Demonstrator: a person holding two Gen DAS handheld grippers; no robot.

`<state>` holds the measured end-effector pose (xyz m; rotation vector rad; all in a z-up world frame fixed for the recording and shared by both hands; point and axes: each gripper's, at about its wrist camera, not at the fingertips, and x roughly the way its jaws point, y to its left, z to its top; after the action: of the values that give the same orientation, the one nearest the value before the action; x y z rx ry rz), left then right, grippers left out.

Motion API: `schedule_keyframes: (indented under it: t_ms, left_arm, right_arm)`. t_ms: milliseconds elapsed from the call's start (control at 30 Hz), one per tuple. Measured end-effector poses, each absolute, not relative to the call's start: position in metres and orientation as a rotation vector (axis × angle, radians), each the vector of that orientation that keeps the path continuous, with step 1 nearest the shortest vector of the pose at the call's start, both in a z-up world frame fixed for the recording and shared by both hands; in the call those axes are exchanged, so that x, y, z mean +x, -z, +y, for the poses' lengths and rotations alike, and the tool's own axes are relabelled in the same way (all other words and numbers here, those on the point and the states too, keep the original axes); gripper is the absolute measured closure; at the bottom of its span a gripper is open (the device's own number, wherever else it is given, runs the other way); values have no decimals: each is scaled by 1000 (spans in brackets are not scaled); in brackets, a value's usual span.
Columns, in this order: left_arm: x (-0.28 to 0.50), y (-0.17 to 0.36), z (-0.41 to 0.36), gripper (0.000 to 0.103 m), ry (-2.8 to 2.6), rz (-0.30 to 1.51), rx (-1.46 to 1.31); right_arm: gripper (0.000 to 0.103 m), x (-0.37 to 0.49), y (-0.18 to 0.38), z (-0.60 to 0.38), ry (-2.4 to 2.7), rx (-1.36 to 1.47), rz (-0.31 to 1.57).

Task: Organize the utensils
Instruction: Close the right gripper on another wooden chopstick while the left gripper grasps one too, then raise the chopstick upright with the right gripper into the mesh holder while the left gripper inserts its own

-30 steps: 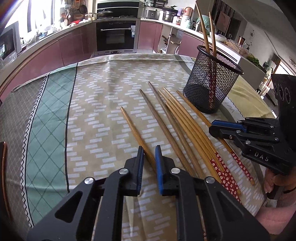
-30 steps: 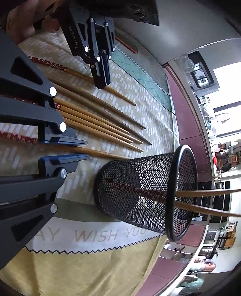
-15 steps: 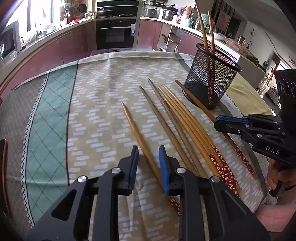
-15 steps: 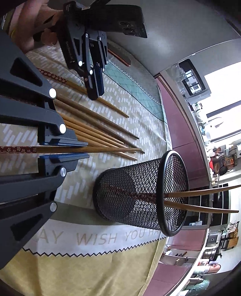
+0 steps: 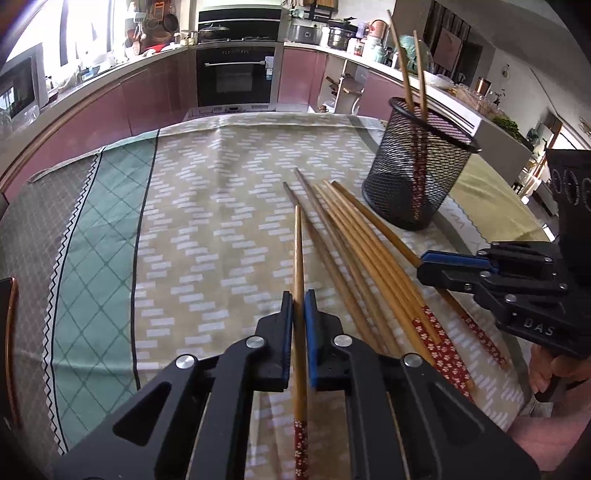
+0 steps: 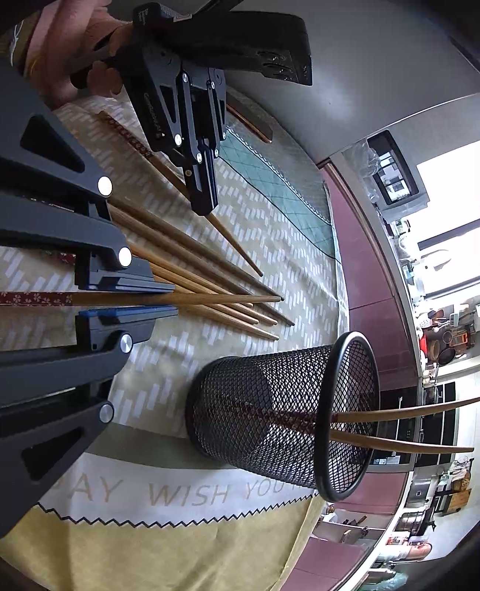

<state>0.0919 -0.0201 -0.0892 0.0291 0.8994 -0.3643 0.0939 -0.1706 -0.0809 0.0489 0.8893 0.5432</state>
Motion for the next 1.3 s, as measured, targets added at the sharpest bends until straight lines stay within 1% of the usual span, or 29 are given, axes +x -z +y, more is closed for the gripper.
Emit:
schedule_keyframes:
  t_ms: [133, 533, 867, 1033, 1300]
  left_arm:
    - [85, 85, -23, 96, 433, 895, 10]
    - [91, 99, -34, 95, 476, 950, 54]
    - [96, 96, -37, 96, 464, 940, 52]
    - [92, 79, -30, 96, 489, 904, 22]
    - [84, 35, -20, 96, 564, 806, -39]
  right_arm:
    - [97, 94, 84, -171, -547, 37, 905]
    - [96, 101, 89, -168, -549, -2, 945]
    - [97, 101, 85, -171, -563, 29, 917]
    - [97, 92, 69, -181, -574, 57, 860]
    - [97, 83, 39, -202, -587, 128, 763]
